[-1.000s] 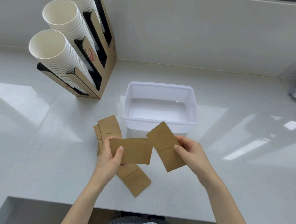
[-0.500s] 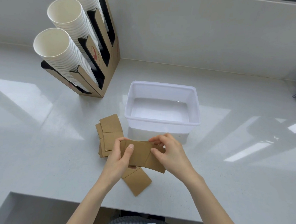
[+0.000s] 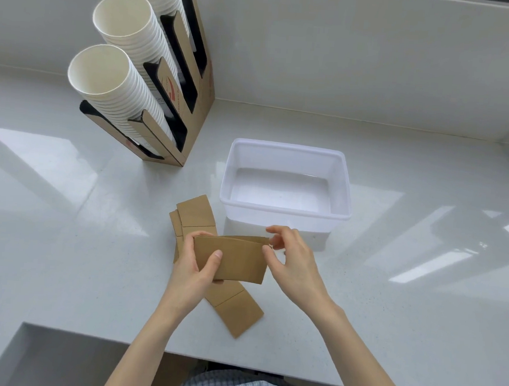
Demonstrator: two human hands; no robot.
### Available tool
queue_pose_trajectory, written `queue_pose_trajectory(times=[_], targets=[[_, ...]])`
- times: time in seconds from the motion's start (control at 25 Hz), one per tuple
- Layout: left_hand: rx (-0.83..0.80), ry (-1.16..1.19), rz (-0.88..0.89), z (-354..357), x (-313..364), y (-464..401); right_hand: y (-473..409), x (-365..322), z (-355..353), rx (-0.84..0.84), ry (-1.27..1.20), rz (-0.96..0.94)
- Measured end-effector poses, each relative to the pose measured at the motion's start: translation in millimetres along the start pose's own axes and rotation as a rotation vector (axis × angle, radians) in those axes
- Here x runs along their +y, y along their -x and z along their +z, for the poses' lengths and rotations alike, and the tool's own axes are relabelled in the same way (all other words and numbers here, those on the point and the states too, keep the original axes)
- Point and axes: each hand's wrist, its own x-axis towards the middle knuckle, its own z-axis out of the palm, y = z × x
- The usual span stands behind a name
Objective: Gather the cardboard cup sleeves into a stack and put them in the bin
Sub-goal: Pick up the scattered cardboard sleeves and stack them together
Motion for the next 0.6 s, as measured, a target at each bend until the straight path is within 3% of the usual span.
queue_pose_trajectory(times=[0.12,0.32,0.6], targets=[[0.067,0.046,-0.025,-13.0,0.0,-1.5,2.8,9.1,10.5,-0.048,0.091,0.127],[0.136,0.047,-0.035,-23.4,-2.2,-2.2,22.0,17.6,54.6,-0.303,0.455,0.232],[0.146,0.011,-0.044,-26.2,-3.8,-4.7,29.3,21.5,75.7,-0.263,0.604,0.16]])
